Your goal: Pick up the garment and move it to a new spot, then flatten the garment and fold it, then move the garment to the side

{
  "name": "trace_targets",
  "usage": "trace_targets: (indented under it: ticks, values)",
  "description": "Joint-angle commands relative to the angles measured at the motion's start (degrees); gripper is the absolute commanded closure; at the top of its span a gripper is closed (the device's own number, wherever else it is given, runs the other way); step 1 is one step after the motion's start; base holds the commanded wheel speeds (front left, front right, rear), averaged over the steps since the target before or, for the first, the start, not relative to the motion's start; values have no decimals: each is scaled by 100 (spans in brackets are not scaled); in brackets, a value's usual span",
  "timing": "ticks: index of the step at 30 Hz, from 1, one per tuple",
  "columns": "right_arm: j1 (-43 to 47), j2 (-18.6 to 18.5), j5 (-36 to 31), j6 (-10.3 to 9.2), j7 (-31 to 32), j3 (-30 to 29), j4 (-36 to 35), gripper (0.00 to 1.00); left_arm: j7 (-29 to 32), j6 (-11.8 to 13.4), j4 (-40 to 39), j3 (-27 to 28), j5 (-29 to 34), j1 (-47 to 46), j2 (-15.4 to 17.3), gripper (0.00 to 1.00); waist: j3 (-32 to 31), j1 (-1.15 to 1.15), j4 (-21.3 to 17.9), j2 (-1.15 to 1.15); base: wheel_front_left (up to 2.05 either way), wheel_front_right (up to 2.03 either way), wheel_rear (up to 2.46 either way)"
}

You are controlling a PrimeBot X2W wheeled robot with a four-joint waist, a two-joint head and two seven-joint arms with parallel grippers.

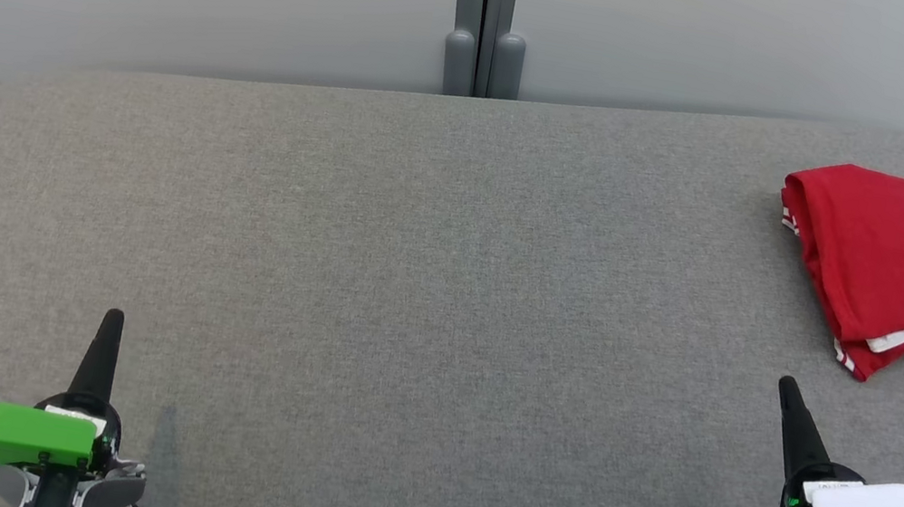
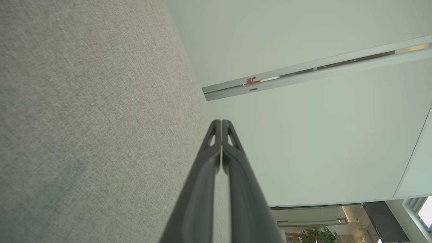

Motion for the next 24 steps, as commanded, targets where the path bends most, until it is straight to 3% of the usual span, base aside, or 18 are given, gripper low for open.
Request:
trace_targets:
  ticks: [1,24]
  values:
    - [-101,-12,153,-4,49,-30,-54,100,39,-55,-7,38,-142,-122,47,100,-4,0,2,0,0,0,0]
    - [-103,6,1106,-4,310,-181,-50,100,307,-203,48,203,-972,-208,37,100,-58,0,22,0,0,0,0]
